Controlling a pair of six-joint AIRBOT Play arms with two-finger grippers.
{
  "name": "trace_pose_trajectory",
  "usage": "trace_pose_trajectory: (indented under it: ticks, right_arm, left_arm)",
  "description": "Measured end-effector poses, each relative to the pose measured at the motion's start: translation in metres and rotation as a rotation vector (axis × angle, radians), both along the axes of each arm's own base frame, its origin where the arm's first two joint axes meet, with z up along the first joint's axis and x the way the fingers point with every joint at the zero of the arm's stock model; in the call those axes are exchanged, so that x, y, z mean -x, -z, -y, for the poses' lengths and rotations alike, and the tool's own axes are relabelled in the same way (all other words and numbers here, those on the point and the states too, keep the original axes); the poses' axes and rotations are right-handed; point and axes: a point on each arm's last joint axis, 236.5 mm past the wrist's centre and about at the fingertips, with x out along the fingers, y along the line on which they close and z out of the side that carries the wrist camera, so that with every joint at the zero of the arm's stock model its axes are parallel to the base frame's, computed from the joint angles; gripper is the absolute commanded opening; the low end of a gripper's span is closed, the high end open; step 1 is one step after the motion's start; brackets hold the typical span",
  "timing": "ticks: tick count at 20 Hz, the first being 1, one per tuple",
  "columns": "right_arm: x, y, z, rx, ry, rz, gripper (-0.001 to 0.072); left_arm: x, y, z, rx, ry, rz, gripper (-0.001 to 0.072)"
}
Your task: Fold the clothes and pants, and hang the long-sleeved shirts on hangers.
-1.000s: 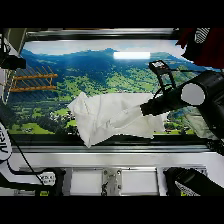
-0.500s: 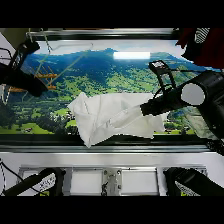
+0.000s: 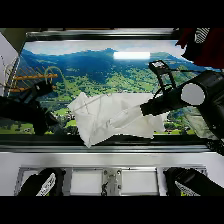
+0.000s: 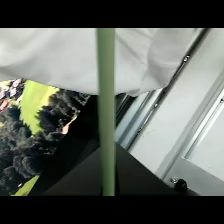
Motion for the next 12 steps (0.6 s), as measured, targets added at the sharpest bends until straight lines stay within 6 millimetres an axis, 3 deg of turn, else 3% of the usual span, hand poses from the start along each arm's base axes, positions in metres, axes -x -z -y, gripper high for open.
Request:
trace_pose_trajectory:
  ticks: [6, 12]
  right_arm:
    - [0.0, 0.0, 0.0, 0.0, 0.0, 0.0, 0.0019]
    - [0.0, 0.0, 0.0, 0.0, 0.0, -0.001, 0.0019]
  left_arm:
    - [0.039, 0.023, 0.013, 0.048, 0.048, -0.054, 0.0012]
    - [0.045, 0.009, 0.027, 0.103, 0.075, -0.014, 0.0012]
